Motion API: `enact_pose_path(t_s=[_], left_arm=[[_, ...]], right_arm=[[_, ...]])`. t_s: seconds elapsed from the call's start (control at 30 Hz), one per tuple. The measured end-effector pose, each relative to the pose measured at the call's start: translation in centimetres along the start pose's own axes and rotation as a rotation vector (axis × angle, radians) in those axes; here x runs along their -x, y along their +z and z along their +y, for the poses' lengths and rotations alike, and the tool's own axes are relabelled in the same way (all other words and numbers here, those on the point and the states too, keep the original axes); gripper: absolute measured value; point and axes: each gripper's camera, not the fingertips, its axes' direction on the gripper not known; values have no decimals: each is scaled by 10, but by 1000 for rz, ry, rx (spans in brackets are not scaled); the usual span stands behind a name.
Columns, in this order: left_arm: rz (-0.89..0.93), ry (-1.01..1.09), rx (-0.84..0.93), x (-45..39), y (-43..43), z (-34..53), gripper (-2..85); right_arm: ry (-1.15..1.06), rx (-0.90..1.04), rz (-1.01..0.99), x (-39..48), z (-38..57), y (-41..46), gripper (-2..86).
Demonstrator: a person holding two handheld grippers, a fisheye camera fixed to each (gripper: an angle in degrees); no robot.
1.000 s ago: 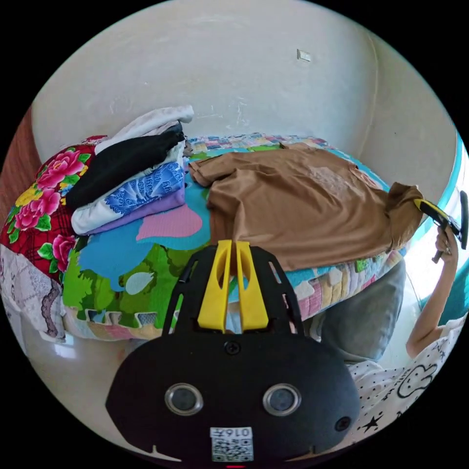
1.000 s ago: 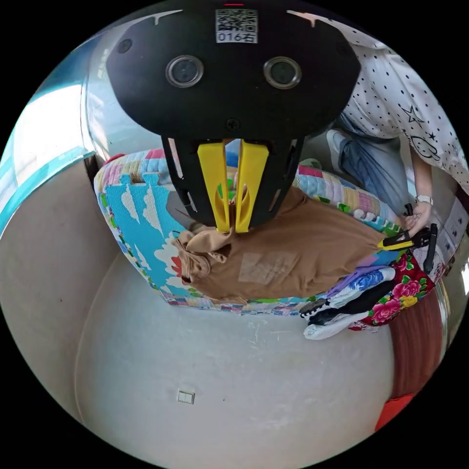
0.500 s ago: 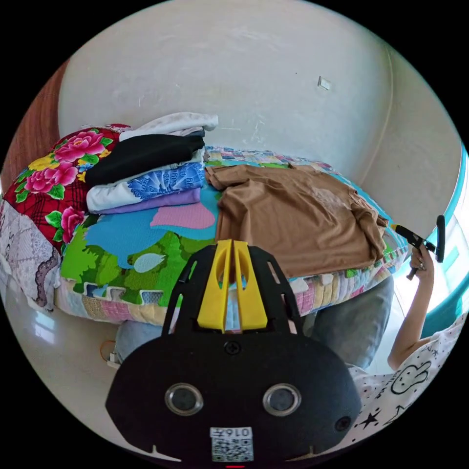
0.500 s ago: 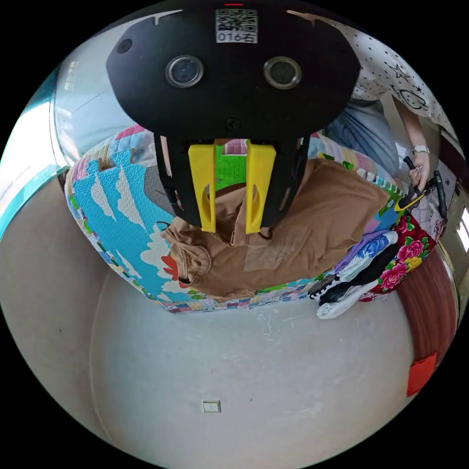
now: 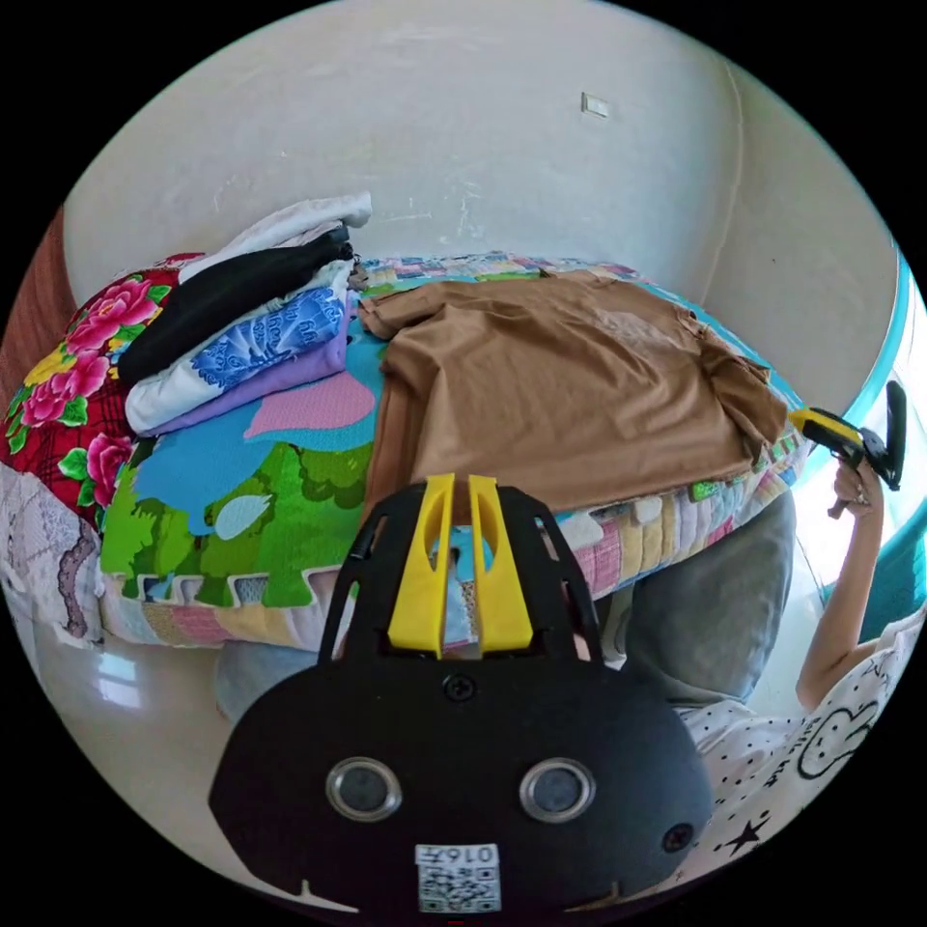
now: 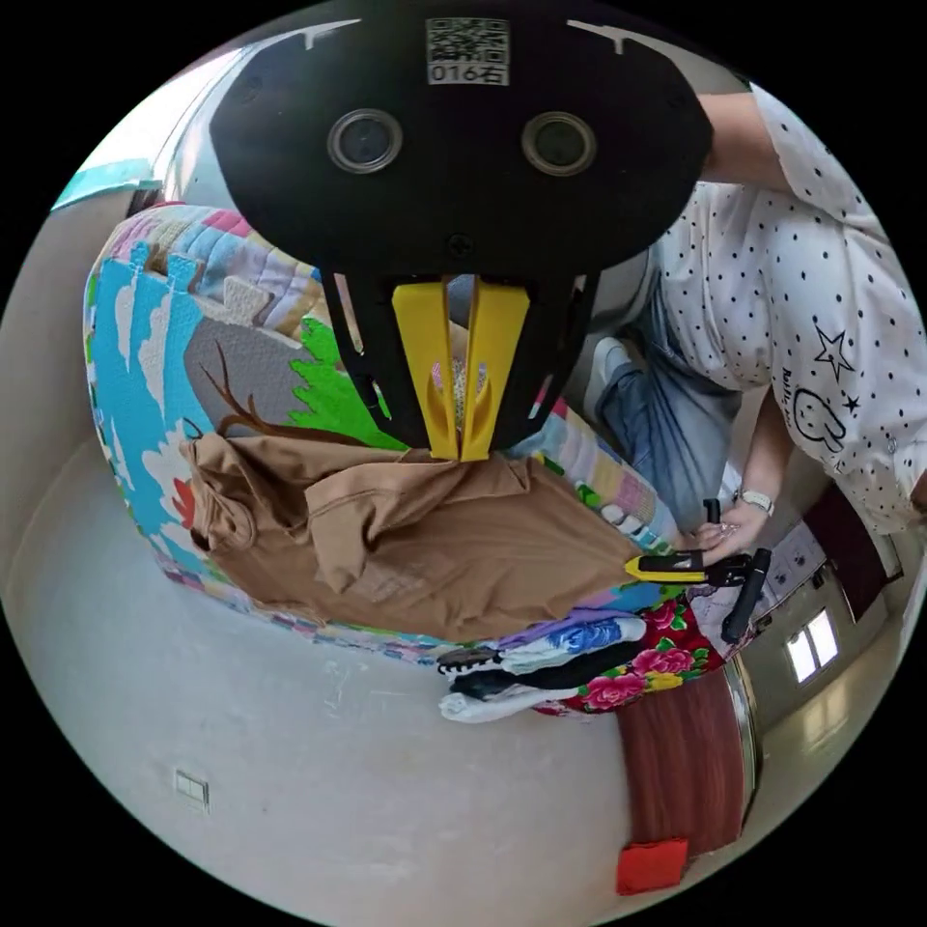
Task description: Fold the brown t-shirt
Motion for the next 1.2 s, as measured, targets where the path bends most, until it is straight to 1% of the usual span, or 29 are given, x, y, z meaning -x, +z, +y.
enact_pose_path(t_s=[0.07,0.1,0.13,0.17,0.2,0.23,0.3,0.37,0.43,0.5,0.53,0.6,0.63,0.67,0.73,0.8,0.87,0.93,0.97,1.0,1.07,1.17,1.2], left_arm=[[55,-52,-16,13,-2,-2,31],[61,-64,-22,16,-2,-3,34],[63,-84,-39,19,-4,-4,40],[46,-104,-64,20,-7,-6,53],[32,-113,-75,21,-9,-8,60],[-4,-131,-95,21,-12,-11,73],[-57,-147,-102,19,-12,-18,90],[-92,-164,-71,20,-5,-30,104],[-96,-170,-22,22,7,-43,103],[-89,-139,53,20,24,-58,89],[-59,-94,36,16,28,-68,66],[-76,18,44,3,34,-84,39],[-108,112,49,-7,38,-94,22],[-108,162,77,-13,41,-106,4],[-110,214,123,-18,47,-127,-4],[-115,272,165,-20,60,-156,-7],[-122,299,236,-20,90,-210,-8],[-140,310,305,-24,119,-259,-9],[-173,314,348,-28,140,-292,-9],[-199,318,369,-31,151,-308,-9],[-335,324,419,-40,193,-362,-9],[-450,267,410,-45,229,-403,-9],[-457,262,401,-46,232,-408,-9]], right_arm=[[103,-36,108,-24,-6,-9,21],[210,-44,188,-48,-11,-11,31],[304,-25,272,-73,-19,-10,51],[337,-10,306,-85,-23,-8,60],[400,28,366,-110,-30,-2,88],[451,60,389,-134,-38,5,116],[521,105,357,-165,-49,17,148],[532,99,272,-185,-59,27,156],[534,86,130,-203,-70,43,151],[522,136,86,-211,-81,59,131],[490,156,130,-211,-88,65,100],[406,217,170,-206,-102,75,50],[337,248,190,-201,-111,79,38],[307,265,204,-199,-115,81,35],[234,307,226,-198,-129,87,24],[215,327,219,-206,-143,94,19],[222,359,190,-221,-161,107,16],[278,391,132,-249,-193,132,14],[303,396,118,-257,-202,140,14],[336,406,102,-271,-221,155,13],[346,422,133,-285,-248,179,12],[427,397,258,-304,-280,205,11],[437,384,322,-308,-288,212,11]])
